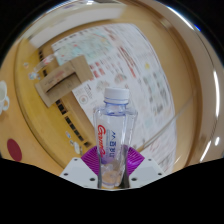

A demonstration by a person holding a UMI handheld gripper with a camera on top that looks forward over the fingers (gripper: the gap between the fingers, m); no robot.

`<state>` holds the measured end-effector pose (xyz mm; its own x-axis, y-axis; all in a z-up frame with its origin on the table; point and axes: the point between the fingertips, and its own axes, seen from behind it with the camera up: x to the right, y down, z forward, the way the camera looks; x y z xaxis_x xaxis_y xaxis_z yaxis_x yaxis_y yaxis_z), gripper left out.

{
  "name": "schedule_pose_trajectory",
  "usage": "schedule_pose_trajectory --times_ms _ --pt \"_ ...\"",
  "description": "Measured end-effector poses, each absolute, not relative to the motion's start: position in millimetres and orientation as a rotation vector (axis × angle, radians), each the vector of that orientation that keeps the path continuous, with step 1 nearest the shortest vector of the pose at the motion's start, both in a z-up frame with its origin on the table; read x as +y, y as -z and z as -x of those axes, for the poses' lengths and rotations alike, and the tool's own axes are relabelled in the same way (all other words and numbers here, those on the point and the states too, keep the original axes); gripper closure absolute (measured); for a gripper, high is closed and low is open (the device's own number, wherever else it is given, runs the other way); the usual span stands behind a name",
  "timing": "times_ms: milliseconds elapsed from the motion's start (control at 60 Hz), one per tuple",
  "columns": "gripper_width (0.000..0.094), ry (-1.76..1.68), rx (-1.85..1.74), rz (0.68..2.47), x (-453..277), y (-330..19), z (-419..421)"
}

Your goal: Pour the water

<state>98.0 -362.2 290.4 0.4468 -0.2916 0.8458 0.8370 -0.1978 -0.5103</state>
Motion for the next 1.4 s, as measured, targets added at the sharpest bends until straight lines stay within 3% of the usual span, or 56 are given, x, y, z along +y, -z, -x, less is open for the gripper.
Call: schedule_pose_trajectory --times_ms 117,250,383,550,700,967,1083,1250,1400 --pt "0.0641 1.339 -0.846 1.199 -350.6 -301.3 -2.8" --pt "0.0639 1.504 -1.278 0.991 -322.5 -246.2 86.6" --pt "0.0642 1.587 -1.587 0.816 -304.6 -177.6 118.3" --pt "0.0639 1.645 -1.738 0.740 -297.7 -151.4 142.4" --pt "0.0640 1.603 -1.703 0.792 -300.8 -161.1 146.8" --pt "0.0640 1.146 -1.116 1.168 -334.6 -285.9 131.0" --pt "0.0640 0.804 -0.838 1.370 -346.9 -304.2 116.5" --pt "0.0640 0.251 -0.480 1.632 -359.1 -263.5 97.0" --pt "0.0640 -0.011 -0.306 1.820 -351.9 -170.0 85.3"
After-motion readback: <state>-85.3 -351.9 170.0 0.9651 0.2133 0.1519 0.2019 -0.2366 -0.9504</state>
